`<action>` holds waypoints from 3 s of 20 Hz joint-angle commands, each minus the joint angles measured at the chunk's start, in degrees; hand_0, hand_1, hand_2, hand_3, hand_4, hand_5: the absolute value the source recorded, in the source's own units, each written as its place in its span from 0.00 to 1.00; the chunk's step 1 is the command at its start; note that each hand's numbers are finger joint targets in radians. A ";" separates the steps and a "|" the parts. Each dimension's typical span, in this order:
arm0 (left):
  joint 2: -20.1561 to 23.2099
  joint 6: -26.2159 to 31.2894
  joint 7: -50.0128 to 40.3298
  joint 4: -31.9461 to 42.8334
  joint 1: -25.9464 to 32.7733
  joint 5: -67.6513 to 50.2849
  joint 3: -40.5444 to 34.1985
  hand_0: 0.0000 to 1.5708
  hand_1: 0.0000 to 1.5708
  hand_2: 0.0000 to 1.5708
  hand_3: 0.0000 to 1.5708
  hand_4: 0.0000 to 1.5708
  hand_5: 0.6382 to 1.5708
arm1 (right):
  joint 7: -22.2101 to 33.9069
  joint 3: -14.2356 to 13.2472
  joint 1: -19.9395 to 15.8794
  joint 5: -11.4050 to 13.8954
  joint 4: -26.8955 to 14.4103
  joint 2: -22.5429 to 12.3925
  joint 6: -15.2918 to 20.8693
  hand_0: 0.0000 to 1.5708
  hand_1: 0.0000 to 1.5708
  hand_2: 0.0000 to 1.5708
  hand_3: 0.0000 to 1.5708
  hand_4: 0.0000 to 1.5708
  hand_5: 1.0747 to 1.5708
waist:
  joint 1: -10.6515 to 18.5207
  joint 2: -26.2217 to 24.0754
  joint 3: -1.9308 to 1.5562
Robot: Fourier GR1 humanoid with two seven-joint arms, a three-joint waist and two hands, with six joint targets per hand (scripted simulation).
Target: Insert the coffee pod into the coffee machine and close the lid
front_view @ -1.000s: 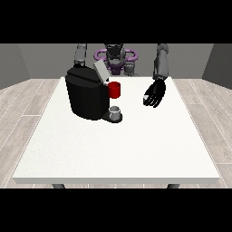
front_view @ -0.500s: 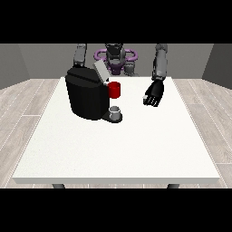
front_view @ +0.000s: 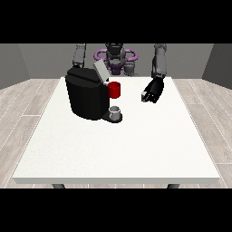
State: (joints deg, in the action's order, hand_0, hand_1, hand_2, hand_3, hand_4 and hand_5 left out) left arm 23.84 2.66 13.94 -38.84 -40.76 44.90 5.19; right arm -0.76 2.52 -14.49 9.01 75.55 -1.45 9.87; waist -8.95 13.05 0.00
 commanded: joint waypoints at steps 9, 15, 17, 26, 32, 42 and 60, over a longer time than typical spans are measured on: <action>-4.09 15.79 -4.66 -4.52 -8.37 -3.02 -0.64 0.89 0.89 0.89 0.85 0.34 1.00 | -1.72 -3.49 -0.45 1.94 -11.41 -1.20 2.70 0.00 0.00 0.00 0.00 0.00 1.00 | 3.98 -7.80 -0.04; -4.08 16.40 -4.53 -5.35 -9.36 -2.36 -2.23 0.91 0.91 0.89 0.85 0.35 1.00 | -2.07 -2.80 -1.03 1.39 -10.19 -0.72 1.12 0.00 0.00 0.00 0.00 0.00 1.00 | 2.26 -8.09 -0.01; -4.88 17.33 -4.35 -5.11 -9.92 -2.00 -1.82 0.91 0.91 0.89 0.85 0.35 1.00 | 0.81 -1.77 -2.96 2.43 -9.45 0.61 2.41 0.00 0.00 0.00 0.00 0.00 1.00 | 1.99 -7.96 0.00; -3.69 21.57 -10.07 -3.21 -17.75 -5.93 -8.42 0.79 0.79 0.81 0.81 0.32 1.00 | 1.50 0.19 -2.93 0.95 -4.65 1.38 -0.63 0.00 0.00 0.00 0.00 0.00 1.00 | -3.31 -9.24 0.00; -1.99 22.43 -10.98 -3.84 -24.85 -5.63 -9.27 0.75 0.75 0.80 0.81 0.31 1.00 | -1.33 -2.03 -5.71 0.75 -4.63 -0.63 0.17 0.00 0.00 0.00 0.00 0.00 1.00 | -4.97 -4.42 -0.02; 1.69 22.11 -12.42 -0.39 -29.17 -4.69 -11.51 0.80 0.80 0.83 0.79 0.31 1.00 | -0.94 -2.75 -6.45 0.06 -0.65 -1.94 -1.05 0.00 0.00 0.00 0.00 0.17 1.00 | -9.08 -0.08 -0.02; -0.33 22.32 -10.53 1.08 -31.65 -4.11 -11.35 0.76 0.76 0.79 0.76 0.27 1.00 | -1.53 -6.25 -10.80 0.04 -4.02 -3.05 1.11 0.00 0.00 0.00 0.00 0.10 1.00 | -7.00 4.00 -0.03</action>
State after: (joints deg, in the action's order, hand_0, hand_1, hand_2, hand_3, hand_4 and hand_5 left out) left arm 23.98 24.64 3.46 -37.77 -71.59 41.03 -5.88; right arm -0.41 -3.28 -25.58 8.98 72.70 -4.62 10.46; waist -16.33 16.80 -0.02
